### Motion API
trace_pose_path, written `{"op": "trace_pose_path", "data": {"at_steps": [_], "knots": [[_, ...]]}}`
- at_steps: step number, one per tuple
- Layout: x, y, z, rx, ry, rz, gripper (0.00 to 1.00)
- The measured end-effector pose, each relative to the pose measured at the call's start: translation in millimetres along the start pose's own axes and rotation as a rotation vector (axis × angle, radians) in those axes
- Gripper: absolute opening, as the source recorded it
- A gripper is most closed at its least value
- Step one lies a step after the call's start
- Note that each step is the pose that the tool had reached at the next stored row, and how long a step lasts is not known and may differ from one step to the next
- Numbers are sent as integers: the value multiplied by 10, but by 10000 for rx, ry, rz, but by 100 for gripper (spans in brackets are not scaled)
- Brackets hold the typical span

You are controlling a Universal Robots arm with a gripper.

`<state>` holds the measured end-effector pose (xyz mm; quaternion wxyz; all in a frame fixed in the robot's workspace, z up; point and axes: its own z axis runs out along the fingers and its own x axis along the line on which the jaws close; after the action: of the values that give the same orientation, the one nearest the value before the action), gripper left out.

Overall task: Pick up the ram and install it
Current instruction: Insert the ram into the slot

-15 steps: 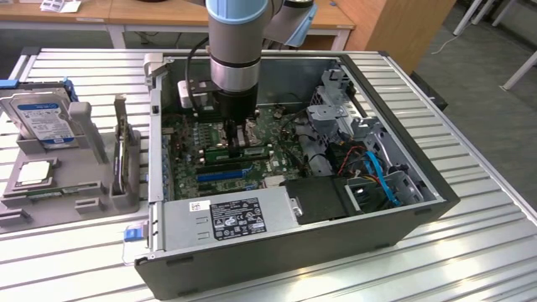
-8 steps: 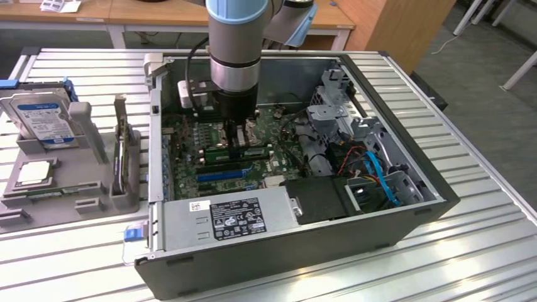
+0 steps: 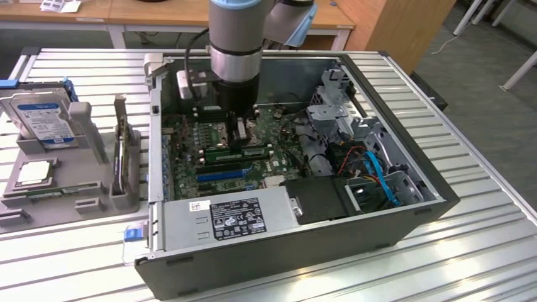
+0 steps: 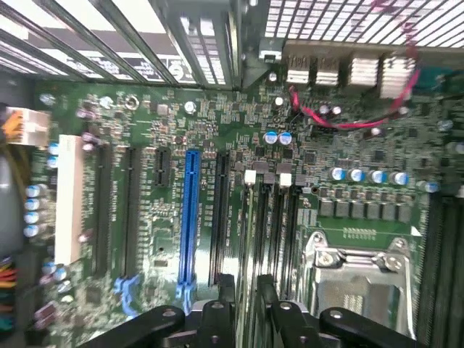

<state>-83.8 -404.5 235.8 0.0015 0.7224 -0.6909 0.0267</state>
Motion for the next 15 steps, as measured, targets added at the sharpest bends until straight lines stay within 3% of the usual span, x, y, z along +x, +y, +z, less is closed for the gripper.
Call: {"op": "trace_pose_path", "data": {"at_steps": [6, 9, 13, 15], "knots": [[13, -24, -275, -11, 2, 8, 27], [21, -113, -409, -78, -3, 8, 27], [31, -207, -545, -229, -8, 1, 27], [31, -207, -546, -227, -11, 3, 27]]}}
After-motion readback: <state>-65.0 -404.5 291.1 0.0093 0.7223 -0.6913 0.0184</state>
